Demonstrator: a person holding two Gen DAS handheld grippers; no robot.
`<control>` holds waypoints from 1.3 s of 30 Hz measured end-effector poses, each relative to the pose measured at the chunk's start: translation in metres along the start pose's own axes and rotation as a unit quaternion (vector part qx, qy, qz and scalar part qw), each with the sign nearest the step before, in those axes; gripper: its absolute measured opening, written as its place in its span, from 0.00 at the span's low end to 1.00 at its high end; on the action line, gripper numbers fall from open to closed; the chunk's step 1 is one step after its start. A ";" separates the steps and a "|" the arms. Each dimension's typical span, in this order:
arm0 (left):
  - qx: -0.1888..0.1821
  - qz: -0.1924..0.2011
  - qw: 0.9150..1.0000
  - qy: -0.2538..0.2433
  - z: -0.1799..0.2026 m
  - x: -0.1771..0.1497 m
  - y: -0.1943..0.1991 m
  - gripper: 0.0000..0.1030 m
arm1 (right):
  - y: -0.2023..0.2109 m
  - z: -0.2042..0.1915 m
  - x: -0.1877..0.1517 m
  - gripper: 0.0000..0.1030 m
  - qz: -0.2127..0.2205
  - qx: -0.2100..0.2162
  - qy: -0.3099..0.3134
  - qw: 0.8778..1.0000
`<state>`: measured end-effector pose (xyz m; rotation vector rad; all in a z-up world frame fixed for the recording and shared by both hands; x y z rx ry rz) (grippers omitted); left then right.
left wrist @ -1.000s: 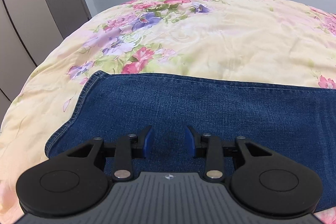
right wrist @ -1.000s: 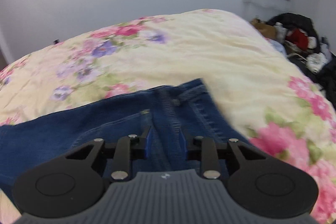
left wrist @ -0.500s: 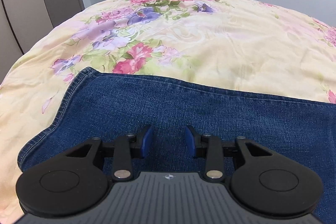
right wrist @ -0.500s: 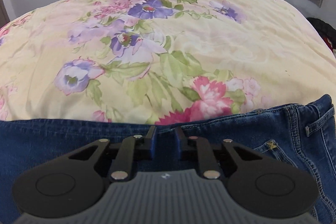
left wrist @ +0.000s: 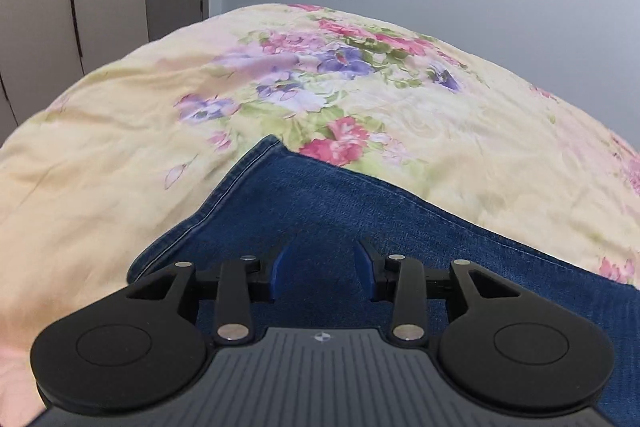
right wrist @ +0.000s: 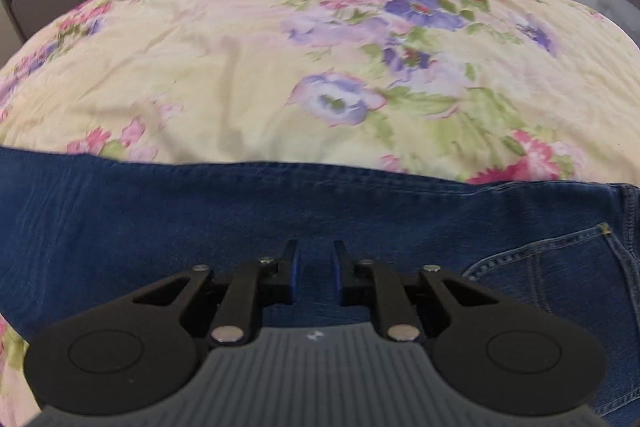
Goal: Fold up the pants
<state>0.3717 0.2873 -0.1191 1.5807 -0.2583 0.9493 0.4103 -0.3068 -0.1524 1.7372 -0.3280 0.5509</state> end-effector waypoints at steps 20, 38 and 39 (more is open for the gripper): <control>-0.120 -0.113 0.966 0.197 -0.088 -0.053 0.025 0.65 | -0.054 0.005 0.055 0.05 0.047 -0.085 -0.098 0.990; -0.151 -0.080 0.948 0.267 -0.093 -0.066 0.008 0.74 | 0.063 -0.040 -0.115 0.07 0.008 -0.066 -0.042 0.997; -0.148 -0.077 0.950 0.266 -0.091 -0.064 0.006 0.74 | 0.061 -0.033 -0.123 0.06 0.000 -0.066 -0.052 0.996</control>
Point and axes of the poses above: each gripper's, at about its wrist camera, not at the fingertips, and y roughly against the way its jaws point, z to its right, x to its top, the point moved 7 cm from there along -y, roughly the way its jaws point, and after that the axes turned 7 degrees about x, right-handed, at the moved point
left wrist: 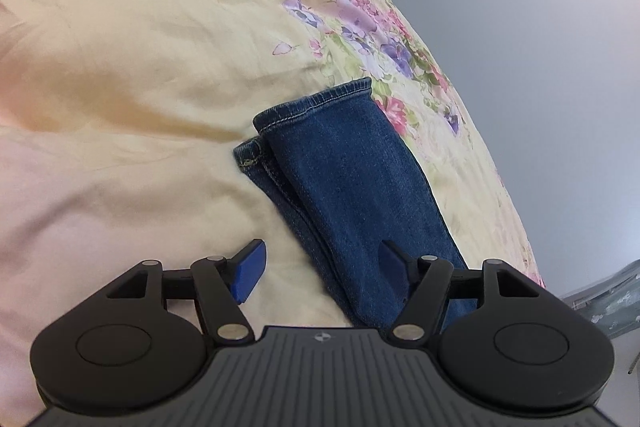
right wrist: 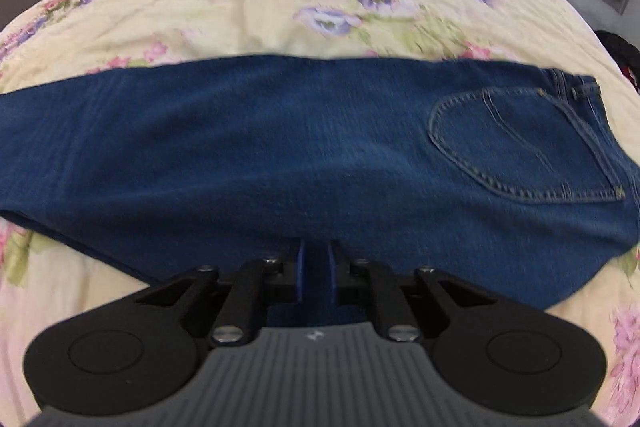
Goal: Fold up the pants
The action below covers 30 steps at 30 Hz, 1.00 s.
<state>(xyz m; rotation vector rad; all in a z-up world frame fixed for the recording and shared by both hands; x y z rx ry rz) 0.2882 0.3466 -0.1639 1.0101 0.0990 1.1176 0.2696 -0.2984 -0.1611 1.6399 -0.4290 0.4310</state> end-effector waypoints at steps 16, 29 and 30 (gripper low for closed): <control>0.104 0.102 0.985 -0.091 0.031 0.017 -0.008 0.09 | -0.022 -0.082 0.083 0.09 0.044 0.105 0.032 0.993; 0.125 0.076 0.983 -0.115 0.025 0.014 -0.024 0.09 | -0.122 -0.158 0.142 0.00 0.032 0.104 0.034 0.994; 0.126 0.076 0.982 -0.115 0.025 0.014 -0.025 0.09 | -0.126 -0.158 0.143 0.00 0.030 0.101 0.026 0.994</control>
Point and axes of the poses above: each gripper's, at about its wrist camera, not at the fingertips, and y roughly against the way its jaws point, z to its right, x to its top, the point moved 7 cm from there along -y, roughly the way its jaws point, and after that the axes turned 7 degrees about x, right-handed, at the moved point
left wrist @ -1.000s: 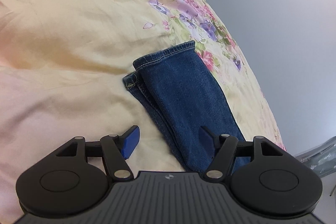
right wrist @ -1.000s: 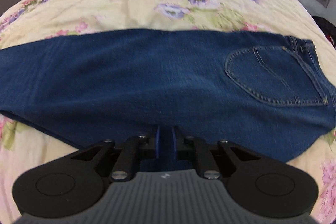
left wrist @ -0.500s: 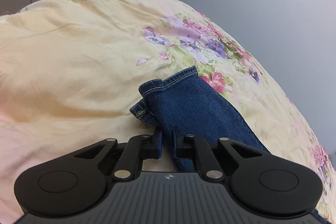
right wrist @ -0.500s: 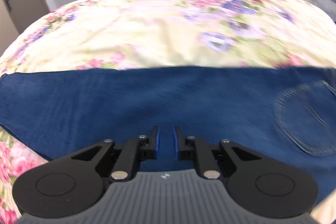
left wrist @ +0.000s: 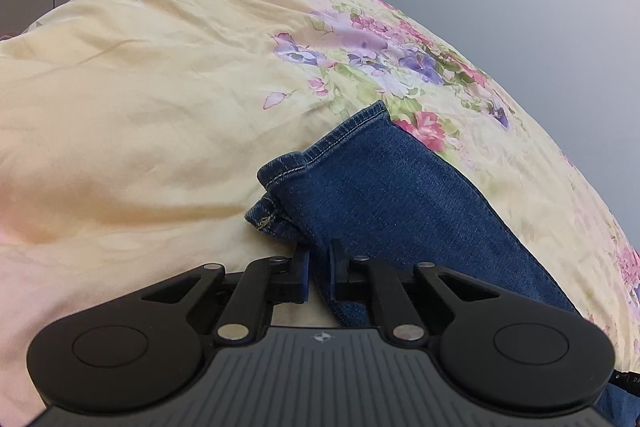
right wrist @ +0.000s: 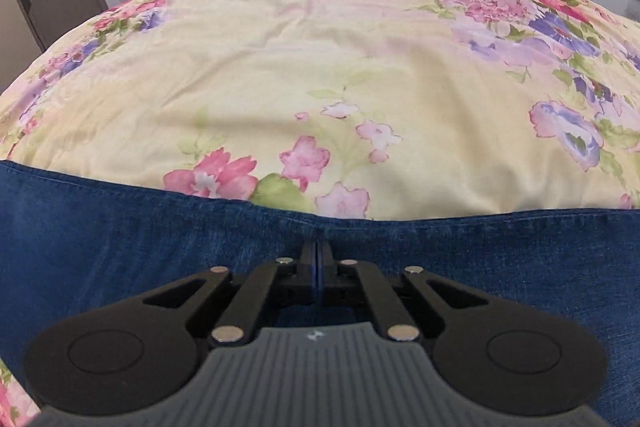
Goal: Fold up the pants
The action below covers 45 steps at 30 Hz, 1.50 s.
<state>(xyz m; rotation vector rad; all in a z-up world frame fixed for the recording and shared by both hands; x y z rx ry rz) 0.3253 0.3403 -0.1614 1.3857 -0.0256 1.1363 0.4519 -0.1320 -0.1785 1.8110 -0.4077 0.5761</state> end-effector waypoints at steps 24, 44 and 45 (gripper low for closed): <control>0.003 0.053 0.998 -0.040 0.048 0.025 0.059 0.05 | 0.069 -0.017 -0.100 0.00 -0.079 0.029 0.030 0.996; -0.031 0.198 0.856 -0.476 0.347 -0.166 0.168 0.05 | 0.187 0.082 -0.105 0.00 -0.012 0.052 -0.080 0.995; -0.030 0.191 0.840 -0.507 0.356 -0.193 0.158 0.05 | 0.188 0.086 -0.108 0.00 -0.014 0.052 -0.084 0.995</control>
Point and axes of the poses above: each gripper's, at about its wrist camera, not at the fingertips, and y roughly against the way its jaws point, z to its right, x to its top, the point moved 7 cm from there along -y, roughly the way its jaws point, and after that the axes turned 7 degrees about x, right-handed, at the moved point
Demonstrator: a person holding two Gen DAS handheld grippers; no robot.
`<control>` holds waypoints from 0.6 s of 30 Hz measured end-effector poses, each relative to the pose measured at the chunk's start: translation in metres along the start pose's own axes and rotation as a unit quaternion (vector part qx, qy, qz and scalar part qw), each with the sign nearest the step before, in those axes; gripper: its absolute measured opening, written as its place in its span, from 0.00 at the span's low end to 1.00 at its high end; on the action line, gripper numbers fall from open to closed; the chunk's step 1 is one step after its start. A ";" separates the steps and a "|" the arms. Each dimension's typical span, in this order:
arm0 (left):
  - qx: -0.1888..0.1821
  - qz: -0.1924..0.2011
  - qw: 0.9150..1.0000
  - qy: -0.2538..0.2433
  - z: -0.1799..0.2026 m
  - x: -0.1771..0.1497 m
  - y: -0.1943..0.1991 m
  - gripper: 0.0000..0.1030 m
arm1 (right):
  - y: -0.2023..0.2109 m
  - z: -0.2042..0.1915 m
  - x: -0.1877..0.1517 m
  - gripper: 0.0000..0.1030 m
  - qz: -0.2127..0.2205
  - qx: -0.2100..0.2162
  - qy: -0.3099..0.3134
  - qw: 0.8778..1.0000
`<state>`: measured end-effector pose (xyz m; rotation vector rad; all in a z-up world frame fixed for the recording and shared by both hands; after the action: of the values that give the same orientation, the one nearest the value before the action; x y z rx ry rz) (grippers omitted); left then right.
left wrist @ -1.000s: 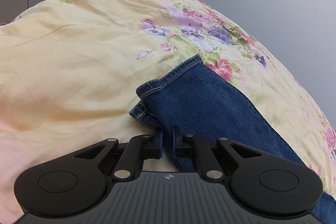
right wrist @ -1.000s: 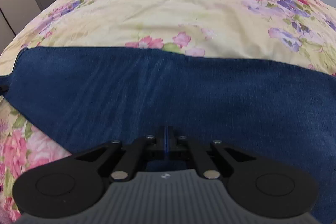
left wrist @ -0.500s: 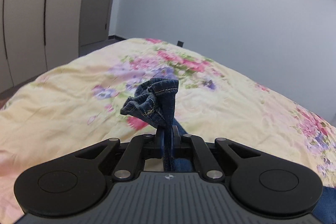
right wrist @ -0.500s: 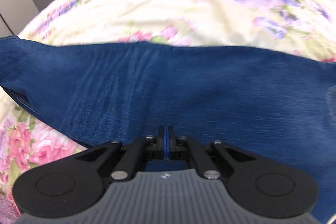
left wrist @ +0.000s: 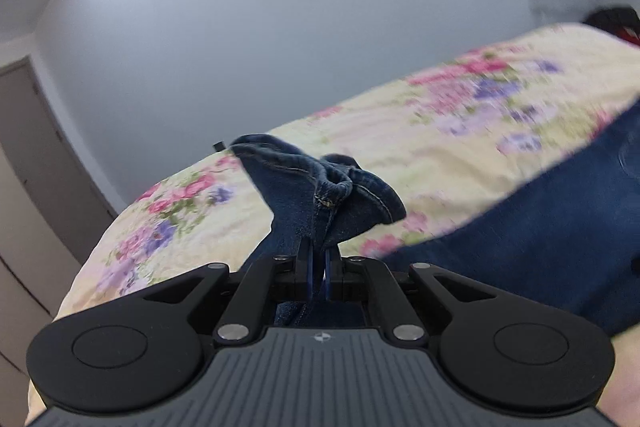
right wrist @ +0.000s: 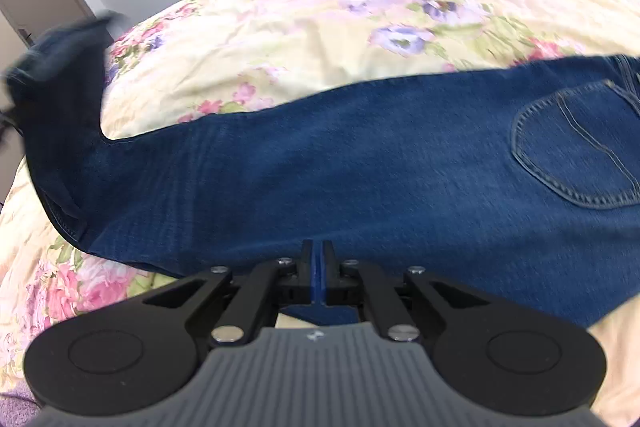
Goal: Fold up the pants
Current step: 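Lift the hem with the left tool and fold it over toward the back pocket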
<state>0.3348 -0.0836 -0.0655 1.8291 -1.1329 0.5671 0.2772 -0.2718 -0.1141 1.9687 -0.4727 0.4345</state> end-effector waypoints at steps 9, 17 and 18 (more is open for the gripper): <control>-0.091 -0.067 0.988 -0.102 0.100 -0.071 -0.003 0.16 | 0.001 0.015 -0.022 0.00 -0.022 0.007 -0.008 1.000; -0.290 -0.146 0.942 0.080 0.055 -0.067 -0.014 0.65 | -0.006 -0.006 -0.020 0.05 -0.021 0.067 -0.030 0.997; -0.313 -0.153 0.932 0.099 0.051 -0.066 -0.014 0.66 | -0.007 -0.011 -0.018 0.14 -0.020 0.075 -0.034 0.996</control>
<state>0.3122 -0.0931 -0.1466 1.3165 -0.7511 0.1666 0.2644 -0.2566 -0.1243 2.1394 -0.4551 0.3878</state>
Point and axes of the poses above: each gripper's, at about its wrist camera, not at the fingertips, and y roughly against the way its jaws point, z to its right, x to its top, the point moved 7 cm from there along -y, roughly the way its jaws point, and after that the axes turned 7 degrees about x, right-handed, at the moved point
